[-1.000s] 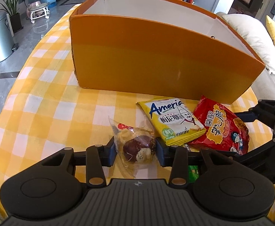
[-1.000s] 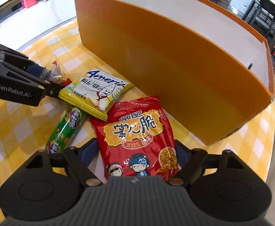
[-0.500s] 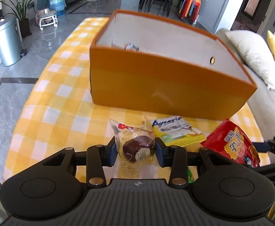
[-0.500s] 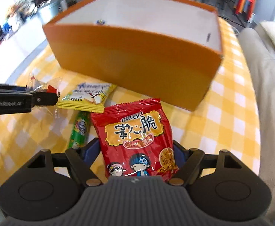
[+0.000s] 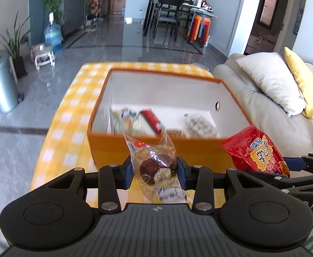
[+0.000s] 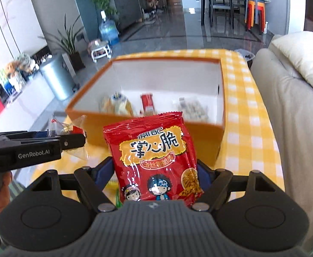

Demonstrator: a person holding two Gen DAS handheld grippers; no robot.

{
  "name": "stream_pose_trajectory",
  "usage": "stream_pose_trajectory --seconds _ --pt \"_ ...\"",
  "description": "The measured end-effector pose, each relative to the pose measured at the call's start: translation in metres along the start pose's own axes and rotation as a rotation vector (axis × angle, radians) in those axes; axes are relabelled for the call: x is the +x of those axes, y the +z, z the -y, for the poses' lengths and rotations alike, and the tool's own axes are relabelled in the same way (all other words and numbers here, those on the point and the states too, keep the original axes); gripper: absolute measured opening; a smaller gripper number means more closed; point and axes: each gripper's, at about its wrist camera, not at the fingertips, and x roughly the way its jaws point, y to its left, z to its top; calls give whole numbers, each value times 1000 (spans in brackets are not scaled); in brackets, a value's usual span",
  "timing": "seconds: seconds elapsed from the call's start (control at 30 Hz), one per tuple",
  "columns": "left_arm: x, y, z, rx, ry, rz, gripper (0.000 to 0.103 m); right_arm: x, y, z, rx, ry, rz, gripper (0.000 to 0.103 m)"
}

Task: Organize snacks
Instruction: 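Lift the red chip bag with right tool while left tool grasps the wrapped bun, then lower the red bag and bun into the orange box and open both tools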

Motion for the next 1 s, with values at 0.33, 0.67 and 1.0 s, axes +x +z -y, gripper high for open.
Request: stream_pose_trajectory --seconds 0.33,0.67,1.0 --pt "17 58 14 83 18 69 45 -2 65 3 -4 -29 108 76" --pt "67 79 15 176 84 -9 45 51 104 5 -94 -124 56 76" --pt "116 75 10 234 110 -100 45 118 109 14 -170 -208 -69 76"
